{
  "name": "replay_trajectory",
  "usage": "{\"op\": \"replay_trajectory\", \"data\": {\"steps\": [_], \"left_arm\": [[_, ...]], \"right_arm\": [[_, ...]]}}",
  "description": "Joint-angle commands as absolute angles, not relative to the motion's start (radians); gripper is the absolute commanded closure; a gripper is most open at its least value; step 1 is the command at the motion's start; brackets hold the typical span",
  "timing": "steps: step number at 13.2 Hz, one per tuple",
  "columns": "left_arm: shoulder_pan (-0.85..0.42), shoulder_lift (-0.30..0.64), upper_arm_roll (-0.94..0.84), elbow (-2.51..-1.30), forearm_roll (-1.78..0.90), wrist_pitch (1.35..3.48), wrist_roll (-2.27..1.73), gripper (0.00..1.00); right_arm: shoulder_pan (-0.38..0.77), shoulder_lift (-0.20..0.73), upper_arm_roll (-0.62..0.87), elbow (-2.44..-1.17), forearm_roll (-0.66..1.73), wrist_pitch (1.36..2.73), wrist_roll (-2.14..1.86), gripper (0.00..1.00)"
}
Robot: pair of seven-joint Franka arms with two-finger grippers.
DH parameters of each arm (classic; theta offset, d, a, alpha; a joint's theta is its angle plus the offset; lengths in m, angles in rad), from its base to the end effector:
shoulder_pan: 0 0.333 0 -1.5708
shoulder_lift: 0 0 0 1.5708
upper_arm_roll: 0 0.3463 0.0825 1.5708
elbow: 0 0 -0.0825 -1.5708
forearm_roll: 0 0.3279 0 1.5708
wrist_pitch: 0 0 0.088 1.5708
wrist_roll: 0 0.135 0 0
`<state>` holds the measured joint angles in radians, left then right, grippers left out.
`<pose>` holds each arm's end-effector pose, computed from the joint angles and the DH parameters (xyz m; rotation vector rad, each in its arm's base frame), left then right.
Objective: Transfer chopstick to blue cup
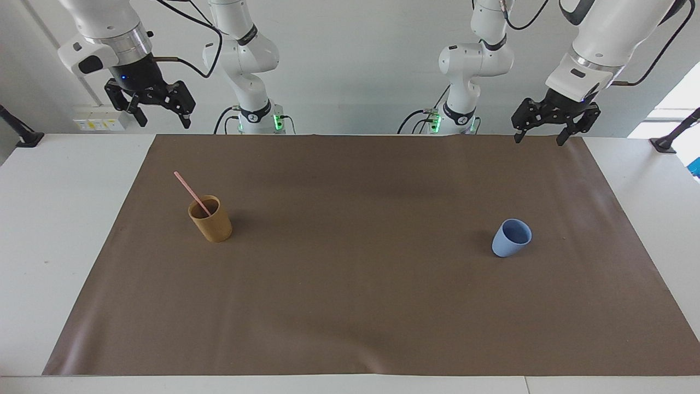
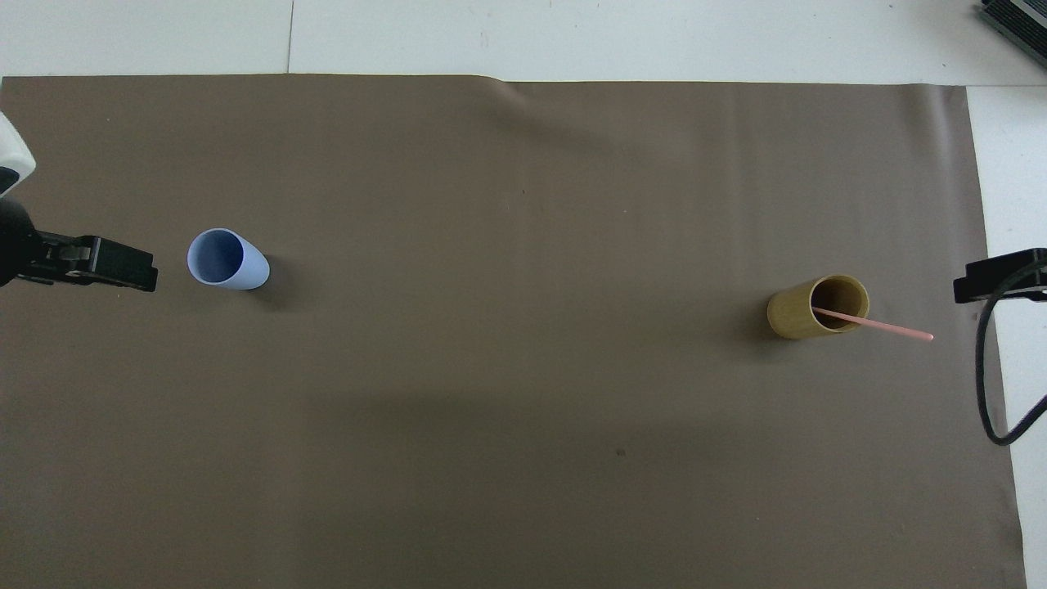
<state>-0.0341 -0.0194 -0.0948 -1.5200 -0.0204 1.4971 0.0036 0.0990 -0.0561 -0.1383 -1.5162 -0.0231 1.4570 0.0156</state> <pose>0.4802 -0.0657 0.6508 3.1163 -0.2090 -0.0074 0.4669 -0.0242 0.6661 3.1251 -0.0895 -0.0060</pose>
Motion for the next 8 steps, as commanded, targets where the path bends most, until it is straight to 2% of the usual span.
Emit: {"op": "replay_trajectory", "data": {"steps": [1,8], "left_arm": [[-0.031,-0.049,-0.095,-1.552,-0.009,1.496,-0.003,0.0],[-0.032,-0.048,-0.095,-1.545,-0.011,1.499,-0.002,0.0]], "right_arm": [[0.094,-0.066,-0.137,-1.522,-0.003,1.456,0.023,0.0],[0.094,-0.067,-0.137,-1.523,-0.003,1.456,0.023,0.0]]}}
